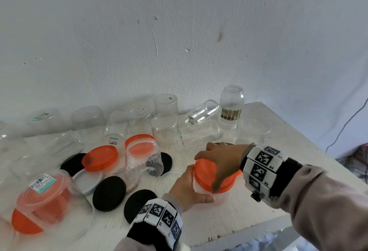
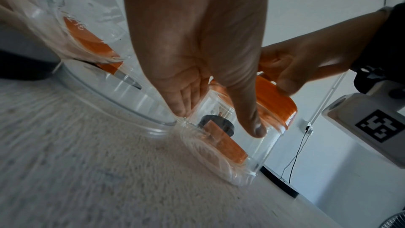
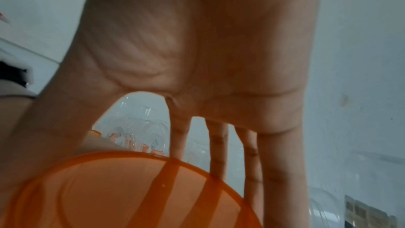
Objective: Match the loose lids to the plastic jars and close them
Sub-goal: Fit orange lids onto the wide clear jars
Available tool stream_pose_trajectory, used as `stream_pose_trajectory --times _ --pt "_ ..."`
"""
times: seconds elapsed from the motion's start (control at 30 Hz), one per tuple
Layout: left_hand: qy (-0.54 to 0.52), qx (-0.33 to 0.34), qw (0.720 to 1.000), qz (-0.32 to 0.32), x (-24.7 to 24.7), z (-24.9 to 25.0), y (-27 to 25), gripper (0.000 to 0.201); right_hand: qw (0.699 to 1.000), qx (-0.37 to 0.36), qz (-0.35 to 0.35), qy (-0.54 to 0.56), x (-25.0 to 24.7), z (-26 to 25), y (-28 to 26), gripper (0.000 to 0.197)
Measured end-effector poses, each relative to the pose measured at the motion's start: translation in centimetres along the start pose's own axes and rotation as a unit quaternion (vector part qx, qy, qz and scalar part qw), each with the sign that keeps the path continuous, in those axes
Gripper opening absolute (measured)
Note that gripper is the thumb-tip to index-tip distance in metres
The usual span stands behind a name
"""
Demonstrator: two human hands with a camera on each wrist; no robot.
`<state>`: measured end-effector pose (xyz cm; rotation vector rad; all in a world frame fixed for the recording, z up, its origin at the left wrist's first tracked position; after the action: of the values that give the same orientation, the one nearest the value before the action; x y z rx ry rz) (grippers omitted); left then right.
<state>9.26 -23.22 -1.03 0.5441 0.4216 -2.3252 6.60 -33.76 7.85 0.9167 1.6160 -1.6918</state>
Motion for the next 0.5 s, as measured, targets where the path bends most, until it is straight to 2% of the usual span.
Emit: stream_pose_trajectory --times 0.17,0.27,0.4,0.5 --pt "-0.012 0.003 1.0 -0.005 0.11 -0.14 -0.02 0.095 0.998 0.049 0.037 0.016 0.3 0.72 0.26 0.104" --pt "-0.015 -0.001 1.0 -0.006 0.1 -0.17 -0.01 0.095 1.0 0.026 0.012 0.012 0.24 0.51 0.01 0.108" --pt "-0.005 -0.01 1.0 -0.005 0.08 -0.05 -0.01 0.094 1.0 -0.018 -0.015 0.0 -0.05 -0.04 -0.25 0.098" --pt "0.001 -0.009 1.0 -0.005 0.05 0.16 -0.07 0.093 1.0 -0.001 0.0 0.003 0.09 0.09 0.07 0.094"
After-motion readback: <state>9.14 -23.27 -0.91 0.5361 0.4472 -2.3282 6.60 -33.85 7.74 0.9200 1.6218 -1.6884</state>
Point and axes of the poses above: each hand's wrist, its own y-axis towards the middle knuckle, its own x-axis out of the palm, z = x × y, the point moved 6 cm from there along y, towards the middle knuckle, and after that the axes turned 2 degrees about x, right-handed, at the moved point
